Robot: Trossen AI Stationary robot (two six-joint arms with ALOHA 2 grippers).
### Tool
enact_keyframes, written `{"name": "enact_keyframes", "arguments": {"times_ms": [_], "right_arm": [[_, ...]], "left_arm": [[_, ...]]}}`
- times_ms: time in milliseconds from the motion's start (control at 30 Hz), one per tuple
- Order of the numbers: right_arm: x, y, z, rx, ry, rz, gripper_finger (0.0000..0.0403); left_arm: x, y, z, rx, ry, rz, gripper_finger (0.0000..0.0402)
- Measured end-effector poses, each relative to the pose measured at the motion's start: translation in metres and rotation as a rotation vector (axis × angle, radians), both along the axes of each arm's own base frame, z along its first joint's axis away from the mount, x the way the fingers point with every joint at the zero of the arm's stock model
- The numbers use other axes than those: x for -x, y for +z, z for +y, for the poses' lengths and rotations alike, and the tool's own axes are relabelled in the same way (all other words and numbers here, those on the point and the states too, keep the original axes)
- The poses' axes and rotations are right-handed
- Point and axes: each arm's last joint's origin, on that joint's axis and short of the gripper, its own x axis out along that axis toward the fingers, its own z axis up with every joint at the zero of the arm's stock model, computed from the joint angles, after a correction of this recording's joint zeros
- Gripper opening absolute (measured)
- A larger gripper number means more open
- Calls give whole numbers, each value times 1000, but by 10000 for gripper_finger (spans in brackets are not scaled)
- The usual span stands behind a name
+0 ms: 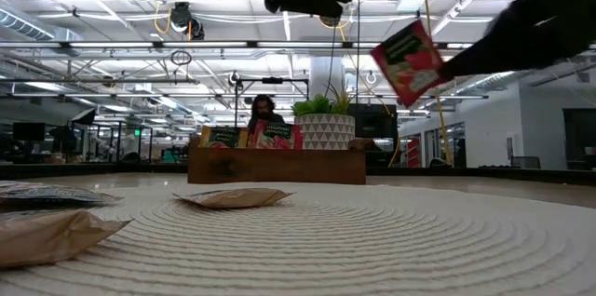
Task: Pick & Place Tea
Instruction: Put the strawberry tea bag into the wooden organizer
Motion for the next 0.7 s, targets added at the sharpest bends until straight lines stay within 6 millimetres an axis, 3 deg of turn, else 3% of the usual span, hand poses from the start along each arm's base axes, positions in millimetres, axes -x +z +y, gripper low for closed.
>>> {"name": "enact_keyframes", "arguments": {"times_ms": [300, 700], "right_arm": [[-20, 0, -27, 7, 103, -46, 0], [-38, 13, -47, -1, 248, -160, 0]], "left_arm": [[0, 0, 2, 14, 15, 4, 239], [0, -1, 3, 28, 24, 3, 239]]}}
